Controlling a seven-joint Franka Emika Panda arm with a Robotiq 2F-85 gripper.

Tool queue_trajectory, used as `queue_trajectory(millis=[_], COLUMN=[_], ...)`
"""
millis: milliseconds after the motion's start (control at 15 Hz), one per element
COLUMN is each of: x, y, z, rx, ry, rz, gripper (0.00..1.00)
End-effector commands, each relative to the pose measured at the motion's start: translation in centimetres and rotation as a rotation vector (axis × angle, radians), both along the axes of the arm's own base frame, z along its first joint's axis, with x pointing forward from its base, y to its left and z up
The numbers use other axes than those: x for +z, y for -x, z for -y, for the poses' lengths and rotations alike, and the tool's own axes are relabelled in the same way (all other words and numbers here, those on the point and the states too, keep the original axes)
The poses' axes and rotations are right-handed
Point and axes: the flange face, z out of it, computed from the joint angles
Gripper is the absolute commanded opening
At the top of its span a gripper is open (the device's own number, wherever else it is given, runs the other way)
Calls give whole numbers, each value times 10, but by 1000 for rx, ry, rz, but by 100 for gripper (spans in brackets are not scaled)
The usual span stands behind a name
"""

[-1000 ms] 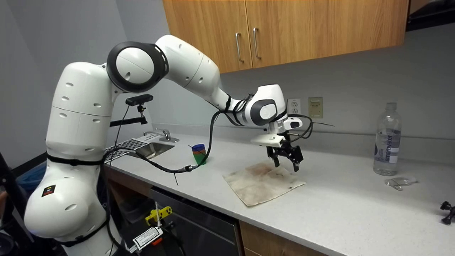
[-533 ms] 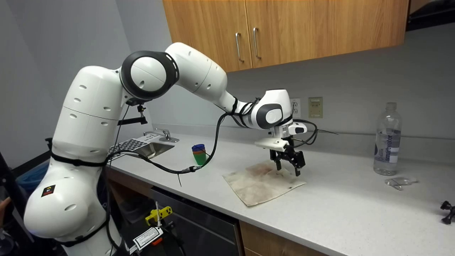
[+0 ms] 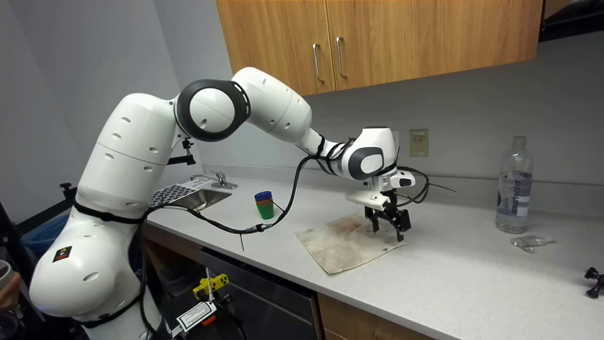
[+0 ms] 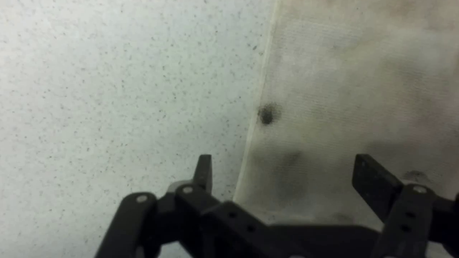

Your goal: Fold the white cloth on the table

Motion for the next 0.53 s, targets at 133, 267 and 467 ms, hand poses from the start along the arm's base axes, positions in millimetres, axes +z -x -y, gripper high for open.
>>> queue_trajectory(millis=[133, 267, 467], x=[-4, -10, -21], y=[-25, -26, -25], z=[10, 10, 9], rx=[-27, -30, -30], ry=[-75, -77, -71], rz=[22, 17, 6], gripper=[97, 95, 94])
